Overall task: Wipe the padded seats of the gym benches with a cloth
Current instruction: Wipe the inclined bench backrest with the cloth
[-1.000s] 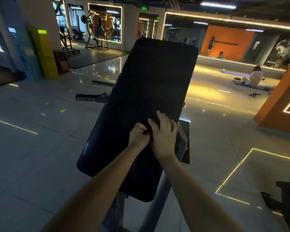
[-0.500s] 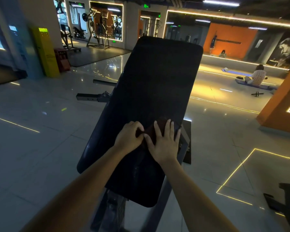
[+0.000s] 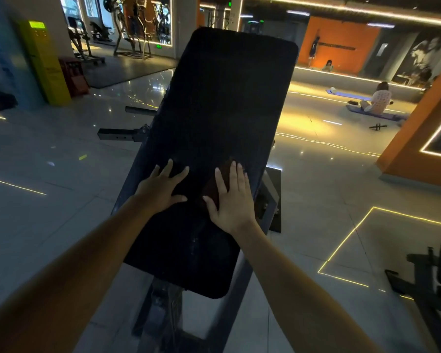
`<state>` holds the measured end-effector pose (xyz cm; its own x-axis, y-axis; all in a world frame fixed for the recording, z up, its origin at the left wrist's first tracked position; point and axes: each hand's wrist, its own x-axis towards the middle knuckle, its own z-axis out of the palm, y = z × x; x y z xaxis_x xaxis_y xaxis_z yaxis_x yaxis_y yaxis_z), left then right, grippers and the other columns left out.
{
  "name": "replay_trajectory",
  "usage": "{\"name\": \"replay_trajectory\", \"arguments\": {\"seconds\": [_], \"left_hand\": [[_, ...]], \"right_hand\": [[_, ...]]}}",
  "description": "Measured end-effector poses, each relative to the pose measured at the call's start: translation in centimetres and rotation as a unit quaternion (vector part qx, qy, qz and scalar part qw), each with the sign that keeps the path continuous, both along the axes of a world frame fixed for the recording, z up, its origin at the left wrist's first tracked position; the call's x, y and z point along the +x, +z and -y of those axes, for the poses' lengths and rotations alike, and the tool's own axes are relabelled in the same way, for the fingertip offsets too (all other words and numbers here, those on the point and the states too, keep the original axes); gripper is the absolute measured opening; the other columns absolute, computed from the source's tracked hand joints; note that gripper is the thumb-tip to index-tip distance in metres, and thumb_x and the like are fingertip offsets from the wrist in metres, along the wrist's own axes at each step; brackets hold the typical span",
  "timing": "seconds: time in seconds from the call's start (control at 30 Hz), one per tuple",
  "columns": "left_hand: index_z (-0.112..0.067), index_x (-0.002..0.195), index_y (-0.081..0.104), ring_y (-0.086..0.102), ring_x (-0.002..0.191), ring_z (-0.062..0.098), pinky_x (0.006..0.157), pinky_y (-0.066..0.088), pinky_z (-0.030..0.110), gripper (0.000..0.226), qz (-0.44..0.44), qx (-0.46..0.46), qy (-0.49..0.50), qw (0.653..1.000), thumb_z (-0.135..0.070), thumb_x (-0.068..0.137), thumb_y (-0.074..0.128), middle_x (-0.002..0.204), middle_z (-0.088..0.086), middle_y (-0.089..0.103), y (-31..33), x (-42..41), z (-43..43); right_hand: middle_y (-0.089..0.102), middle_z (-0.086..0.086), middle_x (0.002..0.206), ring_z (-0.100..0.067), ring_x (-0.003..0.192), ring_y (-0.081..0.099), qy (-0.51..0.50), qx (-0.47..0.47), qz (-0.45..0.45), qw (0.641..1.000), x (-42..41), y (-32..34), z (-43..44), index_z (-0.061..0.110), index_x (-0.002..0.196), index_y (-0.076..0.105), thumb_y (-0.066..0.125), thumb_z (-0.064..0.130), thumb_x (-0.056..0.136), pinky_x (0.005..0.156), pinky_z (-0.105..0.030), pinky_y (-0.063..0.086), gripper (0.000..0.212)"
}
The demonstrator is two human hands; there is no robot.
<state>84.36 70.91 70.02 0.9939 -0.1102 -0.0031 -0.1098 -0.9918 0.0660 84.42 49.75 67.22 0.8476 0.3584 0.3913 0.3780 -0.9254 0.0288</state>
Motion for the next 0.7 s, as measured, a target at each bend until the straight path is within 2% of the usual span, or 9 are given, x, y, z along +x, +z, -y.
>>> {"name": "replay_trajectory", "arguments": {"seconds": [0.1, 0.27, 0.43, 0.57, 0.63, 0.7], "left_hand": [[-0.035, 0.156, -0.001, 0.004, 0.148, 0.045, 0.111, 0.031, 0.056, 0.087, 0.004, -0.008, 0.007, 1.0, -0.055, 0.093, 0.054, 0.164, 0.012, -0.01, -0.1, 0.1, 0.3], [-0.034, 0.156, 0.002, 0.007, 0.145, 0.051, 0.114, 0.027, 0.056, 0.087, 0.014, -0.05, 0.007, 0.999, -0.048, 0.092, 0.059, 0.163, 0.015, -0.007, -0.7, 0.4, 0.4], [-0.041, 0.154, 0.003, 0.004, 0.146, 0.048, 0.113, 0.028, 0.054, 0.08, 0.007, -0.063, 0.004, 0.998, -0.045, 0.095, 0.057, 0.164, 0.011, -0.009, -1.8, -0.3, 0.4], [-0.041, 0.154, 0.001, 0.001, 0.147, 0.046, 0.113, 0.028, 0.055, 0.08, 0.002, -0.067, 0.0, 0.998, -0.046, 0.096, 0.055, 0.164, 0.008, -0.011, -2.4, -1.1, -0.1], [-0.043, 0.153, 0.0, 0.0, 0.147, 0.045, 0.113, 0.029, 0.056, 0.079, 0.006, -0.069, 0.004, 0.998, -0.048, 0.096, 0.053, 0.164, 0.006, -0.012, -2.8, -1.3, -0.2], [-0.044, 0.153, 0.0, 0.0, 0.148, 0.044, 0.112, 0.03, 0.057, 0.078, 0.011, -0.071, 0.006, 0.997, -0.049, 0.096, 0.052, 0.164, 0.005, -0.012, -3.2, -1.3, -0.3]], "right_hand": [[-0.008, -0.026, 0.162, -0.037, 0.15, -0.013, -0.001, -0.002, -0.015, 1.0, -0.2, 0.5, 0.0, 0.016, 0.158, 0.008, 0.025, 0.066, 0.096, 0.123, -0.046, -0.007, 0.081], [0.006, -0.023, 0.163, -0.034, 0.152, -0.002, -0.004, 0.005, -0.026, 1.0, -1.0, 1.0, -0.3, 0.013, 0.154, 0.027, 0.037, 0.082, 0.083, 0.124, -0.045, -0.002, 0.099], [0.026, -0.024, 0.158, -0.038, 0.149, 0.016, 0.109, -0.016, -0.014, 0.994, -5.4, -4.3, -0.2, 0.009, 0.142, 0.05, 0.045, 0.059, 0.095, 0.124, -0.045, 0.005, 0.069], [0.043, -0.027, 0.148, -0.04, 0.141, 0.036, 0.208, -0.066, 0.012, 0.976, -8.2, -8.4, -0.2, 0.008, 0.134, 0.059, 0.059, 0.043, 0.093, 0.118, -0.05, 0.029, 0.054], [0.045, -0.026, 0.147, -0.038, 0.139, 0.04, 0.24, -0.107, 0.031, 0.964, -7.6, -8.3, 0.5, 0.01, 0.133, 0.061, 0.06, 0.044, 0.092, 0.119, -0.047, 0.029, 0.053], [0.046, -0.024, 0.147, -0.035, 0.139, 0.042, 0.253, -0.153, 0.041, 0.954, -6.4, -7.7, 1.3, 0.014, 0.135, 0.06, 0.051, 0.045, 0.094, 0.121, -0.043, 0.023, 0.051]]}}
